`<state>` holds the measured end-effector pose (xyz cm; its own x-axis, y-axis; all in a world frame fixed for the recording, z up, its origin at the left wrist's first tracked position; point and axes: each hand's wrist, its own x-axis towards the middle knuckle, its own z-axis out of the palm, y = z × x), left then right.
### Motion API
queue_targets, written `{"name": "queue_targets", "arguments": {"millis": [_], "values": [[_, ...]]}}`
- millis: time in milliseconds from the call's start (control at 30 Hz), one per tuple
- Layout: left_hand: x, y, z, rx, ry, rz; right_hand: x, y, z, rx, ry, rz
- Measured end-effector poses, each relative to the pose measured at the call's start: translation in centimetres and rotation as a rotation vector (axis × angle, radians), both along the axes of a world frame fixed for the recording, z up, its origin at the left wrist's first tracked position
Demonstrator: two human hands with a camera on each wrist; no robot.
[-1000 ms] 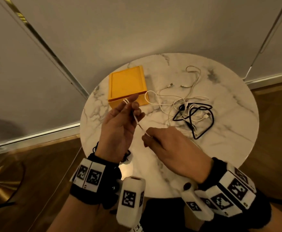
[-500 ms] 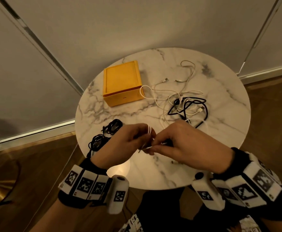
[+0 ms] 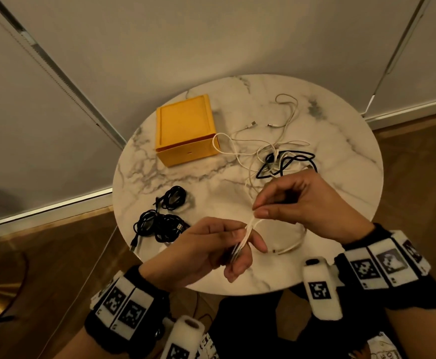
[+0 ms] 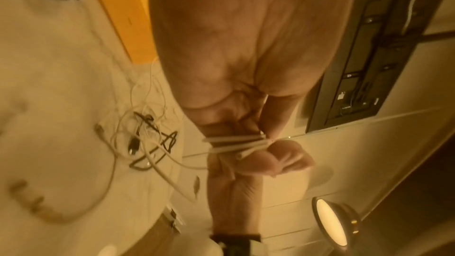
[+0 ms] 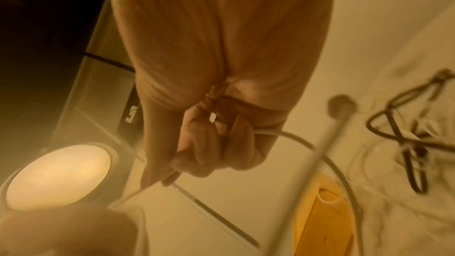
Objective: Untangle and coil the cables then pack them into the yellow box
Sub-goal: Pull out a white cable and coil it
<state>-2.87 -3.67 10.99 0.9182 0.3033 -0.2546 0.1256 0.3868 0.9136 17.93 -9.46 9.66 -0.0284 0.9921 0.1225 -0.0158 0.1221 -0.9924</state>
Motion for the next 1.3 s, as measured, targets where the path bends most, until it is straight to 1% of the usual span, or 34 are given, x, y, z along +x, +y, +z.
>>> {"name": "queue_targets", "arguments": {"millis": [133,267,333,400,500,600,700,767,933,1033,1100,1167,1233,1300], "values": [[0.2,-0.9,-0.2,-0.149,-0.123,0.012,-0.8,0.1,-2.1,0.008,0.156,-0.056],[0.4,-1.0,-0.1,-0.238,-0.199,0.0,-2.1,0.1,-3.7,-0.047,0.385,-0.039],[0.3,-0.8,-0.1,-0.298,-0.239,0.021,-2.8,0.1,-4.2,-0.065,0.455,-0.037],[0.2,-0.5,-0.3,-0.344,-0.271,0.051,-3.5,0.3,-4.5,-0.078,0.46,-0.086],[0.1,0.0,-0.4,-0.36,-0.324,0.102,-4.9,0.2,-4.9,-0.083,0.437,-0.163],[0.3,0.3,-0.6,-0.367,-0.35,0.213,-7.0,-0.6,-5.0,-0.067,0.423,-0.143],[0.6,0.2,-1.2,-0.338,-0.352,0.332,-8.3,-1.0,-5.1,-0.124,0.459,-0.161],[0.8,0.3,-1.8,-0.384,-0.365,0.413,-8.5,-1.3,-5.1,-0.155,0.415,-0.164],[1.2,1.0,-2.3,-0.498,-0.425,0.621,-8.9,-2.2,-4.6,-0.207,0.155,-0.148],[1.1,1.5,-2.2,-0.464,-0.466,0.707,-8.9,-2.3,-4.7,-0.245,0.006,-0.147],[1.1,2.0,-2.3,-0.419,-0.476,0.76,-8.7,-2.4,-4.6,-0.235,-0.082,-0.147],[1.1,2.2,-2.2,-0.333,-0.434,0.828,-8.5,-2.5,-4.3,-0.207,-0.164,-0.136],[1.2,2.1,-2.2,-0.179,-0.361,0.852,-8.3,-2.6,-4.0,-0.184,-0.229,-0.132],[1.4,1.6,-2.4,0.003,-0.309,0.802,-8.0,-2.5,-3.9,-0.209,-0.211,-0.126]]}}
